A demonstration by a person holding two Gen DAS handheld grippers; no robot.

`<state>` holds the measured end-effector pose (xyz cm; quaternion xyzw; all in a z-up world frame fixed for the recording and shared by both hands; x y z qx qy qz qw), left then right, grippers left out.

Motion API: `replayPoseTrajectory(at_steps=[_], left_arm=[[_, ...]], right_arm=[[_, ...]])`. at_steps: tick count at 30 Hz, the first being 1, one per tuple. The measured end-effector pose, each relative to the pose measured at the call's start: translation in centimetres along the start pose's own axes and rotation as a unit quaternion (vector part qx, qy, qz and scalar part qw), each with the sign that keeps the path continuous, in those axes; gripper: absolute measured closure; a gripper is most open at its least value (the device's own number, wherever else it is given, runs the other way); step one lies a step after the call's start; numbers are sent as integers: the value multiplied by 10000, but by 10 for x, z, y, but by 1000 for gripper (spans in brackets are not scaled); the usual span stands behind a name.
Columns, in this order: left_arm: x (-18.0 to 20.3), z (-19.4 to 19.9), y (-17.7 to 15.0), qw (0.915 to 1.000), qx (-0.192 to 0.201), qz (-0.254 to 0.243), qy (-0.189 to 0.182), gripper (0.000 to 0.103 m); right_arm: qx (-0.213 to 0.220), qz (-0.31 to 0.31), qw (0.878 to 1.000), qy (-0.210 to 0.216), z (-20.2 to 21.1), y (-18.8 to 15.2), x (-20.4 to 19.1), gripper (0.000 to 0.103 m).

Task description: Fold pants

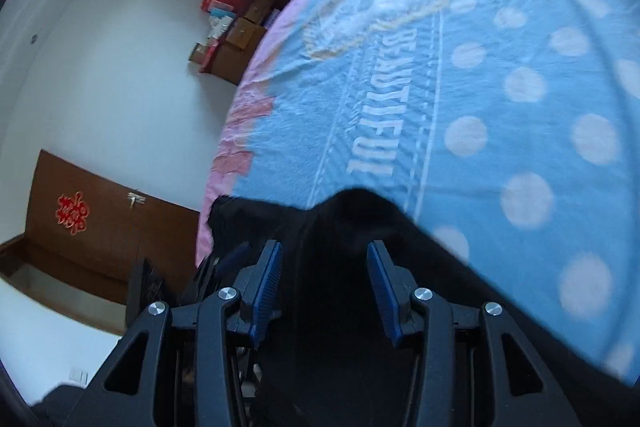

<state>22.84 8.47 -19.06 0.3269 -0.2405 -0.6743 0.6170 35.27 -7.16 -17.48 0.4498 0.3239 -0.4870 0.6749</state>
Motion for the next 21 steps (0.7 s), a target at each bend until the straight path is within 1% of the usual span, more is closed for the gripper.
replayPoseTrajectory(at_steps=[3, 5, 6, 7, 8, 9, 11, 12, 14, 15, 18, 19, 20, 21], left_arm=[[-3, -5, 1, 9999, -13, 97, -62, 0], [-3, -6, -2, 10000, -47, 71, -53, 0], [-2, -6, -3, 10000, -67, 45, -30, 0], [-1, -7, -4, 10000, -77, 6, 0, 0], [0, -8, -5, 9999, -85, -47, 37, 0], [2, -10, -6, 9998, -117, -102, 86, 0], [4, -11, -7, 9997, -111, -186, 138, 0], [4, -11, -7, 9996, -123, -205, 148, 0], [4, -8, -7, 9996, -150, -176, 148, 0], [3, -4, -6, 9997, -128, -147, 135, 0], [7, 15, -3, 10000, 31, -2, 20, 0], [10, 20, -2, 10000, 82, 0, -15, 0], [17, 26, 1, 9999, 156, -26, -54, 0], [23, 30, 4, 9997, 200, -67, -93, 0]], right_arm=[[-169, -165, 9997, 54, -15, 7, 6, 57], [-188, -117, 9997, 32, -23, 12, 7, 57], [-147, -46, 9999, -14, -24, 14, 5, 59], [-114, 6, 9999, -65, -27, 19, 5, 81], [-34, 91, 9997, -219, -27, 25, 6, 95], [60, 169, 9990, -419, -26, 32, 11, 95], [250, 40, 9965, -792, -23, 44, 31, 96], [278, -40, 9961, -837, -19, 48, 39, 96], [333, -279, 9977, -529, -15, 50, 46, 96], [406, -263, 9974, -539, -8, 48, 44, 96], [589, 47, 9965, -588, 26, 34, 20, 96], [655, 149, 9958, -617, 38, 28, 14, 92], [756, 279, 9949, -602, 56, 17, 5, 80], [895, 374, 9934, -612, 80, 3, -2, 70]])
Point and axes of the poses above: each gripper's, at about its wrist camera, not at the fingertips, and z roughly against the way its jaws point, x to its right, y to its top, the point moved 7 cm from there along -z, roughly the way its jaws point, and after that the axes turned 15 degrees about y, right-handed, at the moved point
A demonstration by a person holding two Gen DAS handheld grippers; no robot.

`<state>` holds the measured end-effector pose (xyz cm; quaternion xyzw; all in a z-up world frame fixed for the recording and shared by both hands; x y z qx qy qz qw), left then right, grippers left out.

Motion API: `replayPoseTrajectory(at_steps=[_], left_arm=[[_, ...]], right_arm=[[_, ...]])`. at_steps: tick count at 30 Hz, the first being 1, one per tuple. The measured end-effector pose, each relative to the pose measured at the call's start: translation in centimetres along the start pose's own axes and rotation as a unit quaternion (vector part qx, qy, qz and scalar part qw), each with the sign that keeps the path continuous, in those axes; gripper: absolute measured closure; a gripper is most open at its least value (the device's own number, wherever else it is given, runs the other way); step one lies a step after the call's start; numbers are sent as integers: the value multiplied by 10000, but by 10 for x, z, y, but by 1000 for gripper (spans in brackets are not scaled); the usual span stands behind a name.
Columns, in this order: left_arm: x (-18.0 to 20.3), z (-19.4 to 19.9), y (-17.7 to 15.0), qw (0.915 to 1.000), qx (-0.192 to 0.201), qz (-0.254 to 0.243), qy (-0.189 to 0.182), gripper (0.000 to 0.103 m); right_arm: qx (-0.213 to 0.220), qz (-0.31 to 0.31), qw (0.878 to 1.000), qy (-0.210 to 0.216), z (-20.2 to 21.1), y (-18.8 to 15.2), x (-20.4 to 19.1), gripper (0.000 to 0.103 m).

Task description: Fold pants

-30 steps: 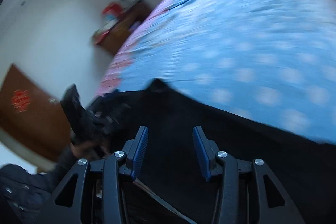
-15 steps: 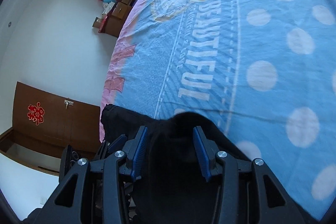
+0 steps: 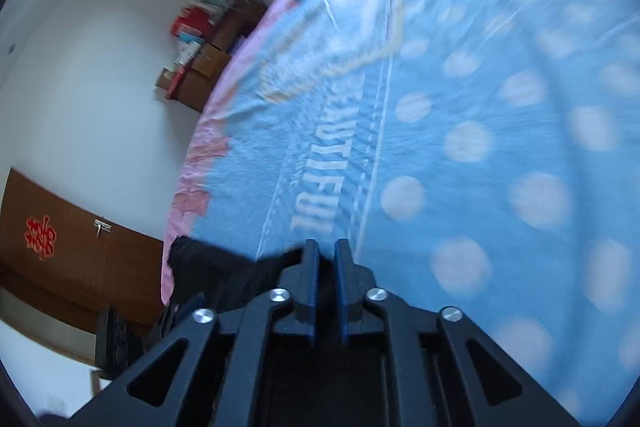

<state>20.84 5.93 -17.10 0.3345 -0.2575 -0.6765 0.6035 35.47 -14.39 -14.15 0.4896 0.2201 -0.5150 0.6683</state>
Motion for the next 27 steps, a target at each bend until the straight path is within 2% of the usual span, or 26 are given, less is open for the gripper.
replayPoseTrajectory(at_steps=[1, 2, 4, 6, 7, 9, 10, 12, 13, 15, 18, 19, 23, 24, 27], left_arm=[[9, 3, 4, 9999, 39, -69, -81, 0], [21, 5, 9, 9997, 71, -152, -190, 0], [45, 7, 20, 9985, 137, -332, -406, 0], [77, 8, 33, 9956, 210, -576, -711, 0], [91, 9, 38, 9939, 235, -676, -842, 0], [128, 10, 46, 9890, 300, -961, -1088, 0], [147, 10, 49, 9859, 319, -1118, -1200, 0], [181, 13, 53, 9798, 320, -1339, -1450, 0], [199, 15, 54, 9760, 320, -1437, -1604, 0], [231, 19, 54, 9687, 263, -1619, -1865, 0], [269, 23, 47, 9595, 133, -1886, -2091, 0], [283, 24, 43, 9545, 59, -1976, -2231, 0], [306, 14, 28, 9530, -64, -2221, -2059, 0], [307, 10, 25, 9536, -154, -2209, -2040, 0], [303, 7, 21, 9544, -223, -2170, -2040, 0]], right_arm=[[149, 41, 9999, -50, 23, -8, -1, 51], [412, 44, 9991, -127, 59, -22, -1, 45], [725, -40, 9965, -417, 103, -43, 5, 45], [1272, -285, 9884, -780, 174, -79, 17, 45], [1435, -368, 9849, -897, 194, -91, 21, 45], [2044, -728, 9674, -1302, 262, -132, 36, 45], [2244, -857, 9602, -1424, 281, -145, 40, 45], [2815, -1293, 9358, -1685, 340, -185, 58, 45], [2953, -1401, 9283, -1771, 353, -196, 62, 45], [3337, -1757, 9036, -2031, 395, -224, 80, 45], [3709, -2162, 8852, -1792, 423, -244, 102, 45], [3752, -2210, 8834, -1730, 424, -245, 106, 45], [3875, -2254, 8815, -1483, 433, -239, 120, 45], [3948, -2144, 8837, -1316, 436, -232, 116, 45], [3981, -1874, 8902, -1184, 446, -219, 104, 45]])
Point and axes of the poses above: each gripper's, at about its wrist camera, not at the fingertips, and z roughly against the way its jaws point, x to its right, y to its top, the point moved 7 cm from there along -z, roughly the way its jaws point, and after that the axes turned 15 degrees about y, right-handed, at the moved point
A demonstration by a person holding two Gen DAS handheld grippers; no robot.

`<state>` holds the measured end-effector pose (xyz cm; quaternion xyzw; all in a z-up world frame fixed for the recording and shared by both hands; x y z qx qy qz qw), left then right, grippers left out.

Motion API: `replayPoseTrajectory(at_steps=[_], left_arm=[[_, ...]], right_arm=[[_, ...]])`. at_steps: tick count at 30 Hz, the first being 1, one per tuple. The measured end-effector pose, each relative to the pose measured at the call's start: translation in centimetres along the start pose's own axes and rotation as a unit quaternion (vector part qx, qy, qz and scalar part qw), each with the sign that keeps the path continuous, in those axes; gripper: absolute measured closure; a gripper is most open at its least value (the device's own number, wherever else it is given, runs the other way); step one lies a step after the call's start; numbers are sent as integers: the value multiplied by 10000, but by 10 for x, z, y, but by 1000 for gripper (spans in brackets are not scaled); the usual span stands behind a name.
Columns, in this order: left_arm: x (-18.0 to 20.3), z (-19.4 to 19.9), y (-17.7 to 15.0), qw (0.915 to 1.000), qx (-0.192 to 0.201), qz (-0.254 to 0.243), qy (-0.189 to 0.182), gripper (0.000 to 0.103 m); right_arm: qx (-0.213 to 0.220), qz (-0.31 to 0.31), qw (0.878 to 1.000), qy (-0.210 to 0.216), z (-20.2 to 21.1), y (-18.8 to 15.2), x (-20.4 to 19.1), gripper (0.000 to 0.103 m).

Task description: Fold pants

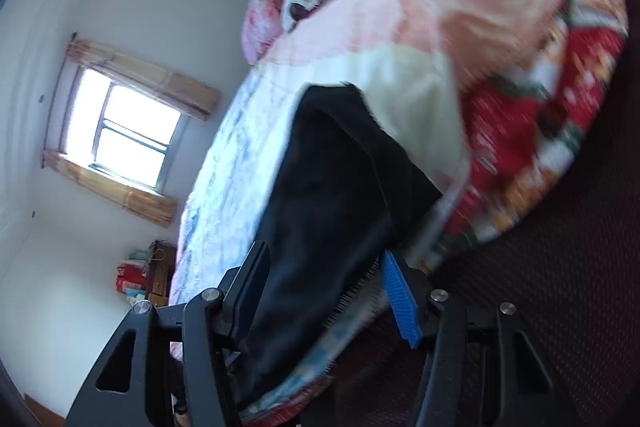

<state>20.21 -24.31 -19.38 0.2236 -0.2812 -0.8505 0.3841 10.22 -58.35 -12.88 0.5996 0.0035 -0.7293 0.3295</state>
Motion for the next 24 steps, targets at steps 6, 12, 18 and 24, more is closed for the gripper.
replayPoseTrajectory(at_steps=[6, 12, 18, 24], left_arm=[[-1, -1, 0, 10000, -16, -77, 56, 0], [-2, -1, -2, 9999, 3, -107, 79, 0], [0, -3, 1, 9999, -5, -104, 65, 0], [-1, -3, 1, 9999, -13, -102, 74, 0]], right_arm=[[-182, 237, 9993, -241, -13, 3, -2, 45], [-346, -95, 9985, -410, -7, -2, 25, 45], [-361, -345, 9985, -205, -12, -5, 39, 45], [-302, -352, 9989, -17, 2, -10, 30, 45]])
Point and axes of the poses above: each gripper's, at about its wrist camera, not at the fingertips, and z roughly against the way its jaws point, x to its right, y to its top, the point moved 7 cm from there along -z, roughly the way its jaws point, and after that the axes turned 15 degrees about y, right-handed, at the moved point
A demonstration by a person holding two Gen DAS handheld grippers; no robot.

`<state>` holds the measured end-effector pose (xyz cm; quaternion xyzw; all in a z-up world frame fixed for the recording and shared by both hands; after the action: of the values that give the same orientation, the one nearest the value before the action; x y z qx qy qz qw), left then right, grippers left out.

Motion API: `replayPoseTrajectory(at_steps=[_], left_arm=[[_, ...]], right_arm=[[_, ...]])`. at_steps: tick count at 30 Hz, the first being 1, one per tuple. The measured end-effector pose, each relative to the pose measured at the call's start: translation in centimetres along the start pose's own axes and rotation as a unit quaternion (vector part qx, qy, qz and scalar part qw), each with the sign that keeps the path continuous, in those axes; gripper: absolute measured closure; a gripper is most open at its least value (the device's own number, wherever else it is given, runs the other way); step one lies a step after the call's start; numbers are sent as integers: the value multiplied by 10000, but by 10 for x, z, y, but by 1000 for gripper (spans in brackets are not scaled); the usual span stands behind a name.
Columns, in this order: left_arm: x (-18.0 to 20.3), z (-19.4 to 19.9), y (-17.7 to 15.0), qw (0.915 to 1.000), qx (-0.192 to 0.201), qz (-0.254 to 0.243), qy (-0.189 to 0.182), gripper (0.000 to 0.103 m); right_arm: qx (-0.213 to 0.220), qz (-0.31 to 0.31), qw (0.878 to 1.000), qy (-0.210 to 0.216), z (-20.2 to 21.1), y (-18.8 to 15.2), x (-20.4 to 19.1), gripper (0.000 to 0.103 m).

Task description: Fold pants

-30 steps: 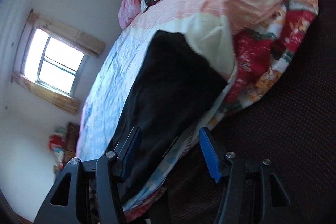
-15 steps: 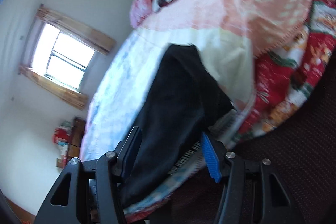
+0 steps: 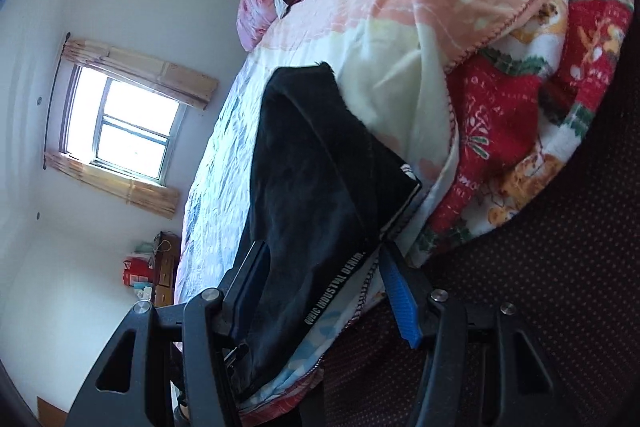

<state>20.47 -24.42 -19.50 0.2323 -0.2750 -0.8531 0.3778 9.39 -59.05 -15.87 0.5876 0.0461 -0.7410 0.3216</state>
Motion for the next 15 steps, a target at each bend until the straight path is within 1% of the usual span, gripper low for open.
replayPoseTrajectory(at_steps=[2, 3, 5, 8, 9, 10, 11, 14, 15], left_arm=[[0, 0, 1, 10000, -1, 5, 22, 0], [0, 0, 2, 10000, -1, 7, 28, 0], [-1, 0, 3, 10000, -8, 22, 28, 0], [-3, -1, 3, 10000, -13, 51, 13, 0], [-3, 0, 3, 10000, -11, 48, 20, 0], [-3, -1, 3, 10000, -10, 44, 27, 0], [-4, -1, 3, 10000, -5, 41, 26, 0], [-4, -2, 2, 10000, 5, 26, 54, 0], [-3, -2, 2, 10000, 11, 19, 69, 0]], right_arm=[[-82, 62, 9999, -9, -2, -2, -2, 45], [-142, 70, 9998, -144, -6, -4, 2, 45], [-161, -12, 9997, -201, -12, -4, 9, 45], [-43, -130, 9999, 40, -16, -1, 15, 45], [13, -99, 9999, 95, -14, -1, 13, 47], [35, -7, 9999, 157, -12, -1, 9, 58], [38, 121, 9997, 219, -10, -2, 4, 73], [94, 336, 9990, 265, -5, -2, -9, 86], [139, 443, 9986, 255, -3, -2, -14, 88]])
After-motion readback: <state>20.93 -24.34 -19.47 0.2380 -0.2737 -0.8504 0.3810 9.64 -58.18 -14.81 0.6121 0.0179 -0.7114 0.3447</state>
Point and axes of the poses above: each gripper's, at about its wrist camera, not at the fingertips, and z roughly against the way its jaws point, x to its right, y to its top, the point moved 7 cm from there along -z, roughly the way its jaws point, and after that the axes turned 15 degrees about y, right-handed, at the moved point
